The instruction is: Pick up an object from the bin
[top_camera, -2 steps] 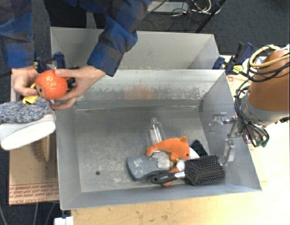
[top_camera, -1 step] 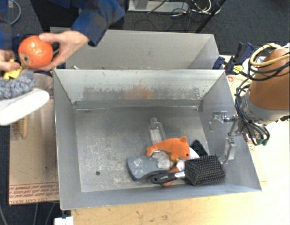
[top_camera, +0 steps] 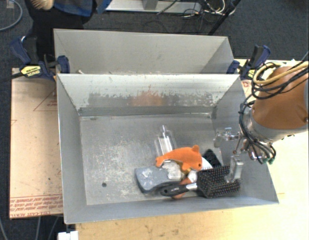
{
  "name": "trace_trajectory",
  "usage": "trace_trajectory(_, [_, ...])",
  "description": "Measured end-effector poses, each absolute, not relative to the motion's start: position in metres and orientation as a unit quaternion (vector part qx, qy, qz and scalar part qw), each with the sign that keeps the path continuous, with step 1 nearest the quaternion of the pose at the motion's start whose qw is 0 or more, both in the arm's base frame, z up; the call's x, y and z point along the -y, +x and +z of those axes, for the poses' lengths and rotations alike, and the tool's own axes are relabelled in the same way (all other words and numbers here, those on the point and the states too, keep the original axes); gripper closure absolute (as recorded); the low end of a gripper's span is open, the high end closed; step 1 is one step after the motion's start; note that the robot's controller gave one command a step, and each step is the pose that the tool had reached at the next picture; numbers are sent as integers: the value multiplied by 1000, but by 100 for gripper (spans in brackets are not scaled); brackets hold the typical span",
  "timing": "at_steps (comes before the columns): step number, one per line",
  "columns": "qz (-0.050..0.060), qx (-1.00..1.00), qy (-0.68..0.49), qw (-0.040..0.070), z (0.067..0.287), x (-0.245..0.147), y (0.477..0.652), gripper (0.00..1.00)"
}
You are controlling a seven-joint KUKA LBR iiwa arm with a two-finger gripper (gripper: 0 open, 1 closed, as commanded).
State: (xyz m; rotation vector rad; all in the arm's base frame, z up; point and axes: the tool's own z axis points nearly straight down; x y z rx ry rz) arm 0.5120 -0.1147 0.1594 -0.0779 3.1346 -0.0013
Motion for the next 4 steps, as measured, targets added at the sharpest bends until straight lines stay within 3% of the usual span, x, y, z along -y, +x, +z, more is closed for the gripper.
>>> trace_trajectory(1, [0,-999,34,-3,108,100,514,0])
trace_trajectory(2, [-5,-1000,-2,11,78,84,489,100])
trace_trajectory(3, [-5,-1000,-2,11,78,84,489,100])
trace_trajectory(4, [-5,-999,35,16,242,88,494,100])
